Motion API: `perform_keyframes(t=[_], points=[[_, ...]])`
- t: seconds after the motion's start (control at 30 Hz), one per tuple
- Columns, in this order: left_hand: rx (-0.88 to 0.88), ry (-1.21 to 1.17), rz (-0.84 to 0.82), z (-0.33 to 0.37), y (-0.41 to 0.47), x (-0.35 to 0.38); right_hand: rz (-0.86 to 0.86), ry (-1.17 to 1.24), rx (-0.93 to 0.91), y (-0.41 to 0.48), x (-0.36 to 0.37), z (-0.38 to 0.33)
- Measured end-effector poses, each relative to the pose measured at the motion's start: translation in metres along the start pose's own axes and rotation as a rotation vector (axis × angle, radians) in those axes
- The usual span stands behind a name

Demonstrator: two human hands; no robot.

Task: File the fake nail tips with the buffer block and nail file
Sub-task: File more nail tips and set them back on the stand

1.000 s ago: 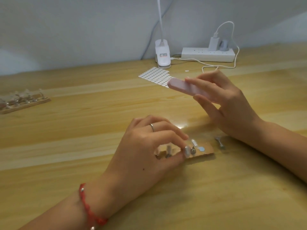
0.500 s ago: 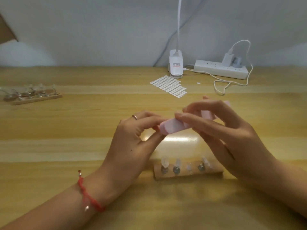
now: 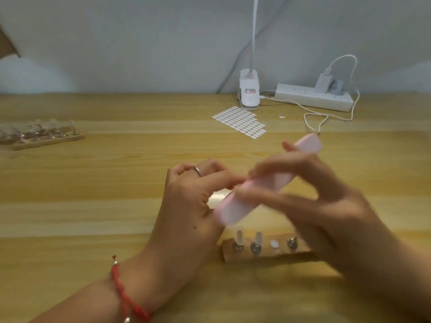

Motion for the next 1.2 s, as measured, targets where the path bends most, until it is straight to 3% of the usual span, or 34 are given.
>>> perform_keyframes(t=[0.1,0.23,0.37,0.53,0.63,0.8,0.9,1.03,1.2], points=[[-0.005,0.028,0.015,-0.001,0.000,0.000,0.033,0.021,0.122,0.004,-0.007,0.017],[0.024,0.023,-0.025,0.004,-0.004,0.008,0.042,0.060,0.078,0.000,0.000,0.004],[-0.021,-0.015,-0.008,0.000,-0.003,0.005,0.127,0.000,0.255,0.001,-0.017,0.036],[-0.024,-0.019,-0.005,-0.005,-0.002,0.005,-0.004,0.019,0.065,-0.002,0.005,0.004],[-0.059,-0.029,0.022,-0.008,-0.001,0.003,0.024,0.023,0.147,0.001,-0.003,0.018],[-0.051,-0.060,0.020,-0.005,0.001,0.001,-0.010,0.025,0.060,0.000,0.005,0.004],[-0.071,-0.053,0.029,-0.006,0.002,0.000,0.020,0.060,0.156,0.001,-0.002,0.019],[-0.070,-0.071,0.024,-0.007,0.001,0.000,-0.006,0.074,0.075,0.000,0.007,0.005],[-0.091,-0.088,0.022,-0.006,0.002,0.000,0.002,0.103,0.159,0.000,0.002,0.019]])
Point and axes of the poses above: each hand's wrist, its own y-axis towards the middle knuckle, its own x-axis out of the palm, z = x × y, the point moved 6 cm from there along y, towards the middle knuckle, and after that the axes turned 2 degrees about -y, right-handed, at the moved point
